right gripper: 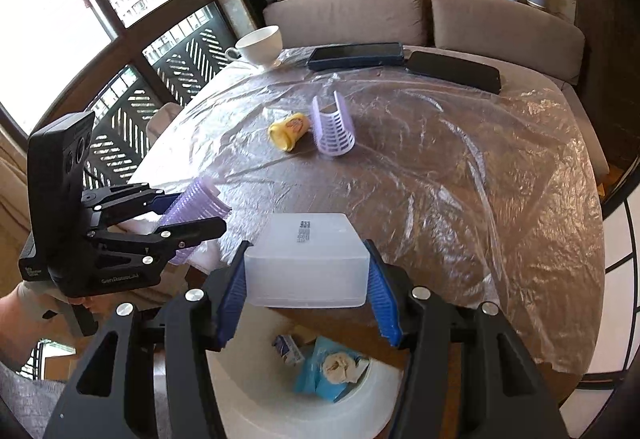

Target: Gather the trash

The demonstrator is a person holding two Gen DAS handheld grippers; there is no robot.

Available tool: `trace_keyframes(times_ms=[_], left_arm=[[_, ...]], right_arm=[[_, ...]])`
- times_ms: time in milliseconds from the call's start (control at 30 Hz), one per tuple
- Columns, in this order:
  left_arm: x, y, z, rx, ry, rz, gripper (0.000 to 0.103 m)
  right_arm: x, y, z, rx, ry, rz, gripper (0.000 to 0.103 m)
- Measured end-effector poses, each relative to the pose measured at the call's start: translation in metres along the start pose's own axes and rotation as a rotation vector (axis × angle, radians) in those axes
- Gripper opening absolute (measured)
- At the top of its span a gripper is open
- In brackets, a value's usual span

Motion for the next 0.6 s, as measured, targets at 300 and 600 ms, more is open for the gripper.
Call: trace_keyframes(times_ms=[300, 600], left_arm=[[0.01, -0.014, 0.009, -0.016, -0.003, -0.02, 0.045], [0.019, -0.03, 0.013, -0.041, -0.013, -0.039, 0.045]], right_arm=[[-0.006, -0.016, 0.006, -0.026, 0.021, -0.002, 0.054], [-0.014, -0.034, 0.008, -0.058, 0.033, 0.004, 0.054]])
Point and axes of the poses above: each gripper's, at about its wrist camera, not at the fingertips, and z roughly against the way its jaws point, x to its right, y to its top, the point moved 4 cm from there along -z, roughly the way its jaws point, and after that the axes turned 14 degrees about y, right-handed, at the moved point
